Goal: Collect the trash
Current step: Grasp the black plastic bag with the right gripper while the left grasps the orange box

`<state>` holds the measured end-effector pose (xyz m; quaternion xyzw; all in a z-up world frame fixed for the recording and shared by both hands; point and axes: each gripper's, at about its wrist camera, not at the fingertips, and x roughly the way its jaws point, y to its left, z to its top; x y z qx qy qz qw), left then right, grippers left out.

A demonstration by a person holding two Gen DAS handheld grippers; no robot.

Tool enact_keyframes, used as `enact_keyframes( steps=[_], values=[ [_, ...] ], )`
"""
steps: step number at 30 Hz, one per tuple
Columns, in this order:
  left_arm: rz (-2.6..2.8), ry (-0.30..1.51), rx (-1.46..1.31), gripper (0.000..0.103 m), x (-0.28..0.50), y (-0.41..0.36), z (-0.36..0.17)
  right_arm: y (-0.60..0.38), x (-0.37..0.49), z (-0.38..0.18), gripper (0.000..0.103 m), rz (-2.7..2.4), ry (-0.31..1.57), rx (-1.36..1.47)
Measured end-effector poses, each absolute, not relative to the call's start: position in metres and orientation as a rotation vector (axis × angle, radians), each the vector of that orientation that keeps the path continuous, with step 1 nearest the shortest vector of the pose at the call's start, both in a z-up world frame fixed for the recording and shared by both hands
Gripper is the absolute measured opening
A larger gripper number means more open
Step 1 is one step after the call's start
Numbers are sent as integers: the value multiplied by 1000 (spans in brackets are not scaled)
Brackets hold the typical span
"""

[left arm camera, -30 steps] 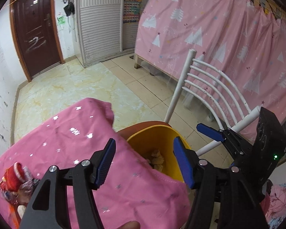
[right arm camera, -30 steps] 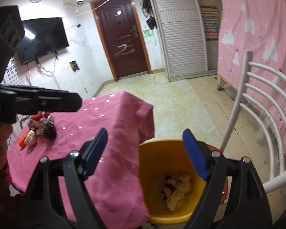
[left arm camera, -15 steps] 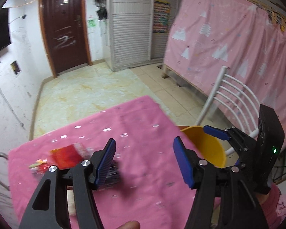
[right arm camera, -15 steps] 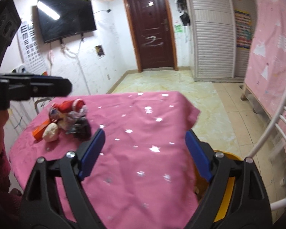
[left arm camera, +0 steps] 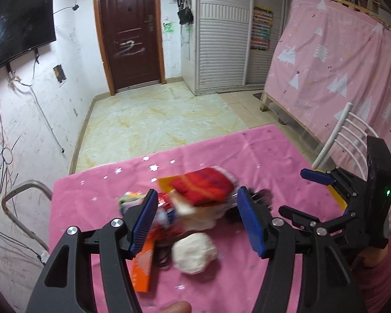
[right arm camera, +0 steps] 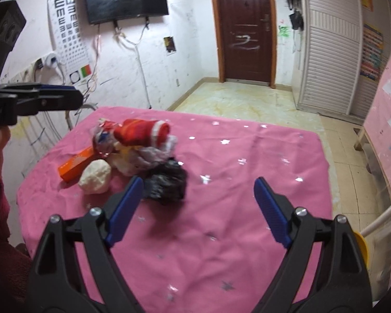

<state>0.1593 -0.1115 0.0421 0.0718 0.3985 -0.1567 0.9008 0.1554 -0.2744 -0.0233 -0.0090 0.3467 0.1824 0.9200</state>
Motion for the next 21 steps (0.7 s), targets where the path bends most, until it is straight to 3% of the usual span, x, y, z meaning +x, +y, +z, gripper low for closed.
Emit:
enact_keyframes(
  steps=[11,14,21],
  values=[
    [-269,918,132,56,162,-47,-10,-229,178,-43,83,425,794,-92],
    [-274,952,131,56,164,-36,-29,-216,182,-49,68,429,820,-132],
    [-352,977,128,56,166,-28,-54,-206,189,-56,61,412,848,-160]
  ],
)
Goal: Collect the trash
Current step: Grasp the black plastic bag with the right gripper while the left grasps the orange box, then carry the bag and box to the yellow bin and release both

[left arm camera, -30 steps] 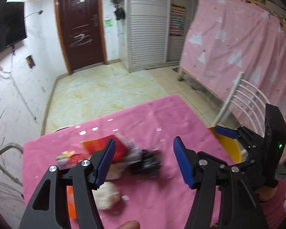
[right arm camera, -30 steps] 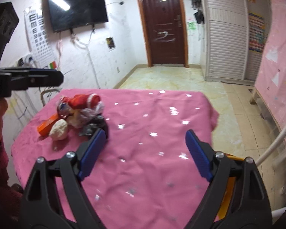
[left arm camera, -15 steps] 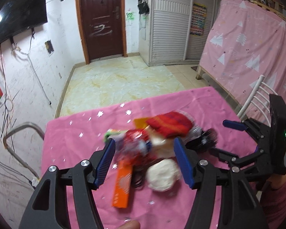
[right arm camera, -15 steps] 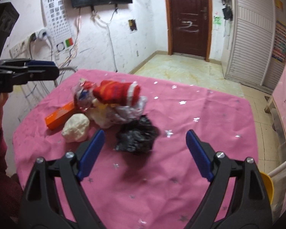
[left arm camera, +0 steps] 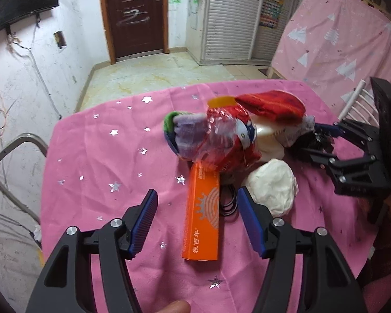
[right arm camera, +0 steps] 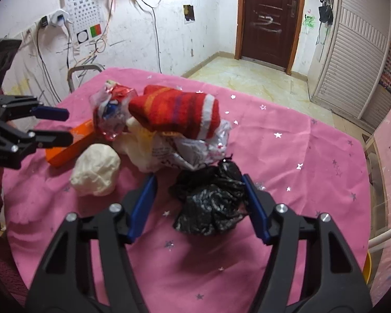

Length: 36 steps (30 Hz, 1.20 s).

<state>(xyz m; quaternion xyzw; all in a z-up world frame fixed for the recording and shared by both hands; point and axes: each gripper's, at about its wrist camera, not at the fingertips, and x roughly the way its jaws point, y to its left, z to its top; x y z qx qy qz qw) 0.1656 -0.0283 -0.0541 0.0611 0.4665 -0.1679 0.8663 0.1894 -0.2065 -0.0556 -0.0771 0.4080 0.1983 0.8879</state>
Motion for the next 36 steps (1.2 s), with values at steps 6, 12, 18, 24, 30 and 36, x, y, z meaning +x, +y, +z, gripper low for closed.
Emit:
enact_keyframes(
  steps=[6,12,18,24,30,36],
  values=[
    [-377,995,166,56,169,-33,-72,-204,196,-60,48,395,868,-181],
    [-366,956,201,41,165,-36,-76,-204,201,-65,40,402,881,-166],
    [-402,962,165,28,157,-35,-75,-206,199,-65,36,403,878,-163],
    [-403,982,106,23,152,-20,-78,-209,191,-64,34,408,874,-184],
    [-314,978,95,14,143,-11,-81,-217,181,-60,30,393,847,-176],
    [-274,953,69,14,135,3,-70,-232,168,-47,30,393,801,-139]
  ],
)
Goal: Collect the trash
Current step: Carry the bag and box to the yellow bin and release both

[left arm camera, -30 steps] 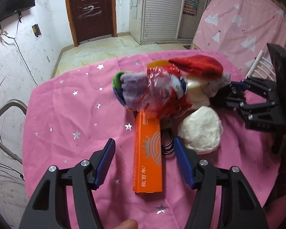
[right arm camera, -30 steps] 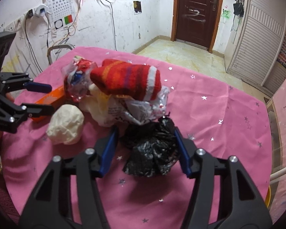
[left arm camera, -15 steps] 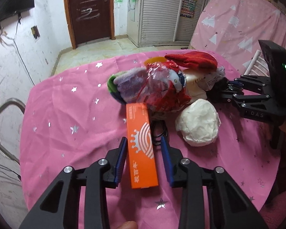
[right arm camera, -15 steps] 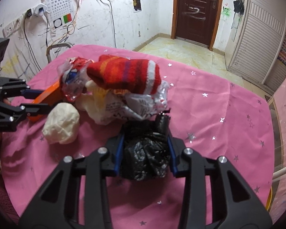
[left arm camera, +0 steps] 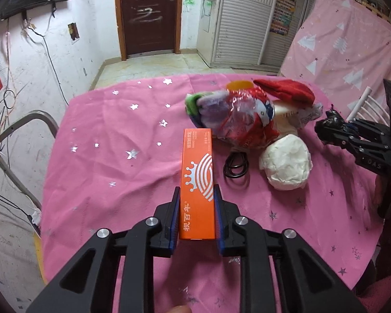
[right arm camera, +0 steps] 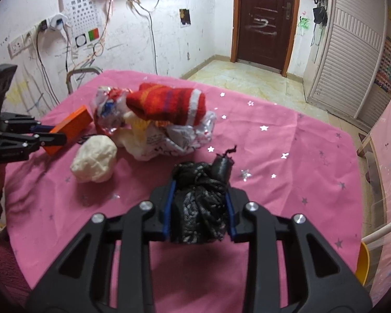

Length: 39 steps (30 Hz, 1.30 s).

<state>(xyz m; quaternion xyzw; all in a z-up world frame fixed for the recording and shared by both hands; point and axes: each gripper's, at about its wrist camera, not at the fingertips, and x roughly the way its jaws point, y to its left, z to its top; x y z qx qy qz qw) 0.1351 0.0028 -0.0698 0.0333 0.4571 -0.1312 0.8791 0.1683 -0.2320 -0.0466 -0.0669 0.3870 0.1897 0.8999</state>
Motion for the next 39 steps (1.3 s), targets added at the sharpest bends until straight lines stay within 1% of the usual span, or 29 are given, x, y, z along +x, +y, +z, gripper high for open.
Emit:
enact_keyframes(
  steps=[7,16,28,39],
  values=[
    [-247,917,89,14,124,7,-46,-254,158,-39,30,381,769,-105],
    [-296,879,143,14,125,-42,-18,-305,140,-34,30,309,733,-48],
    [-419,826,227,14,130,-147,10,-399,113,-36,30,170,673,69],
    [-568,791,321,14,124,-264,21,-464,94,-49,30,72,677,144]
  ],
)
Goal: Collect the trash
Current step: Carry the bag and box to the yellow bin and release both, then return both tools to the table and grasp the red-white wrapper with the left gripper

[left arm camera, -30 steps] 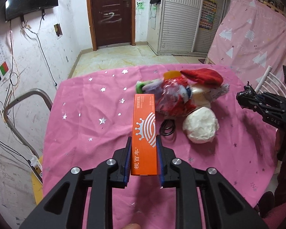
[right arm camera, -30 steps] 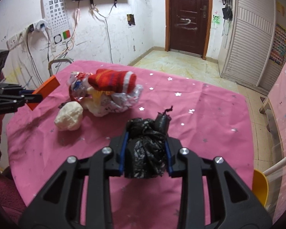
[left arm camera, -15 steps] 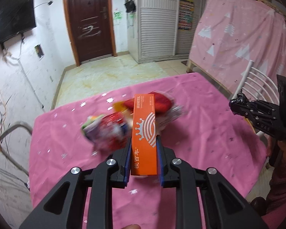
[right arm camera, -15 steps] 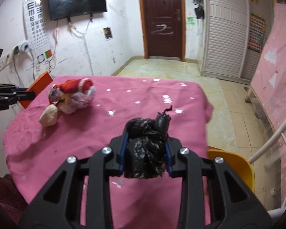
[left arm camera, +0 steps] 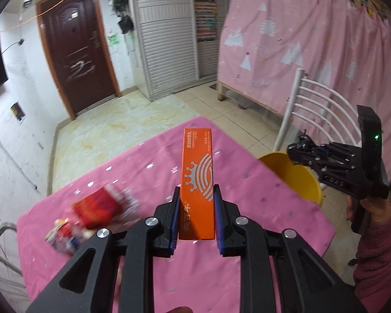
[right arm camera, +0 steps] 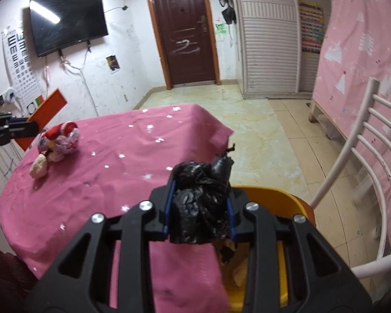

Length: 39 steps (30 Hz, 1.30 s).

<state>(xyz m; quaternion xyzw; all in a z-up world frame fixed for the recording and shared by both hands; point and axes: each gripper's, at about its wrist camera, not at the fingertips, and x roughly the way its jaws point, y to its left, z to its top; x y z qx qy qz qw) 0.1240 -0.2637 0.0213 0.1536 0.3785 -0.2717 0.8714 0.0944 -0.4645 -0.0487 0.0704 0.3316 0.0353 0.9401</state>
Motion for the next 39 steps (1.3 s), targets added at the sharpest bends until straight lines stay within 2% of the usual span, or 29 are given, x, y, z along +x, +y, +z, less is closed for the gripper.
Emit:
enact_keyframes(
  steps=[10,13,14,16,17,18,31,34,35,39],
  values=[
    [-630,828,380,14,129,-348,16,-502,95,-80,31,29,707,228],
    [-653,847,383,14,132,-369,13,-517,95,-91,35,10,716,269],
    [-668,861,378,14,133,-380,12,-522,95,-96,39,-5,726,277],
    [-691,881,367,14,134,-392,9,-532,94,-103,57,-19,730,307],
    [-710,895,358,14,134,-401,7,-536,94,-105,69,-23,731,318],
    [-729,908,348,14,134,-410,4,-539,93,-107,72,-27,731,324],
    [-798,973,381,16,123,-481,-18,-578,65,-95,72,-132,667,365],
    [-787,986,368,29,126,-484,-19,-581,61,-89,74,-140,649,366],
    [-785,995,358,37,127,-484,-20,-581,58,-86,75,-141,645,363],
    [-766,1003,339,40,129,-474,-19,-569,58,-74,76,-123,631,338]
  ],
)
